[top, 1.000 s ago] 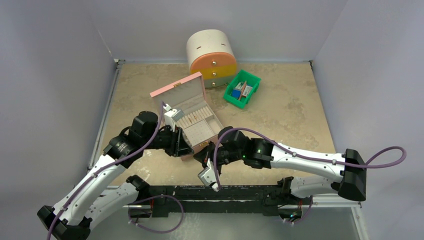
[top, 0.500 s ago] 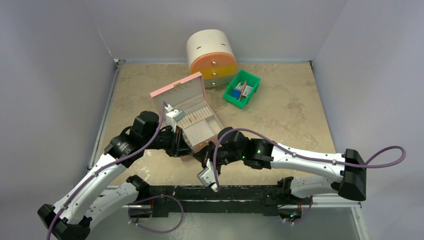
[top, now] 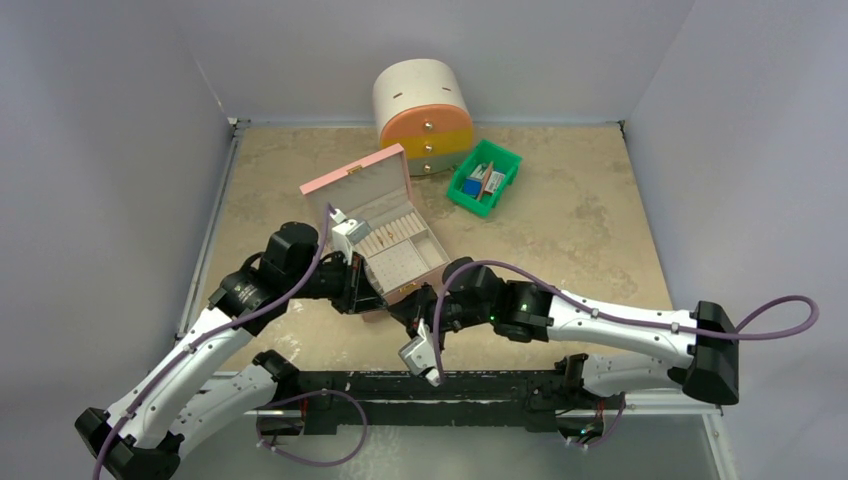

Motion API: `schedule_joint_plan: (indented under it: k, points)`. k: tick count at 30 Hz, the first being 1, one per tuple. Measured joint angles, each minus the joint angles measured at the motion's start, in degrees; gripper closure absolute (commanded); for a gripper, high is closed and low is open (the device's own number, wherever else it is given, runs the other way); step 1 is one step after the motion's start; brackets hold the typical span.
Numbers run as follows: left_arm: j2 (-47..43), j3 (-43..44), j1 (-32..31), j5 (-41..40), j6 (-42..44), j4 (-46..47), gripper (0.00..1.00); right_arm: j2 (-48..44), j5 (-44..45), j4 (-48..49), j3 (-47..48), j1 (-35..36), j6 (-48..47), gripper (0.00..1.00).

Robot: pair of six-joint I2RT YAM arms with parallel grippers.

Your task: Organize the mixed jewelry

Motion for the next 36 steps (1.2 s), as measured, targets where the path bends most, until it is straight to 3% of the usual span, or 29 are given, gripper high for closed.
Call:
schedule_joint_plan:
  k: [11, 19, 25, 36]
  points:
    - [-4.0, 0.0, -0.1, -8.9, -2.5, 0.5, 1.00, -8.5, 4.2, 7.1, -6.0, 0.0, 13.2, 0.70]
    - [-12.5, -0.2, -0.1, -15.6, -6.1, 6.9, 1.00, -9.3, 7.1, 12.1, -7.9, -5.1, 38.4, 0.68]
    - [-18.0, -1.8, -0.1, -17.1, -8.1, 14.8, 1.00, -9.0, 1.9, 18.2, -8.0, -14.1, 60.7, 0.68]
    - [-20.4, -7.5, -0.1, -15.0, -14.2, 28.3, 1.00, -5.2, -8.9, 31.9, -7.9, -15.7, 87.3, 0.60]
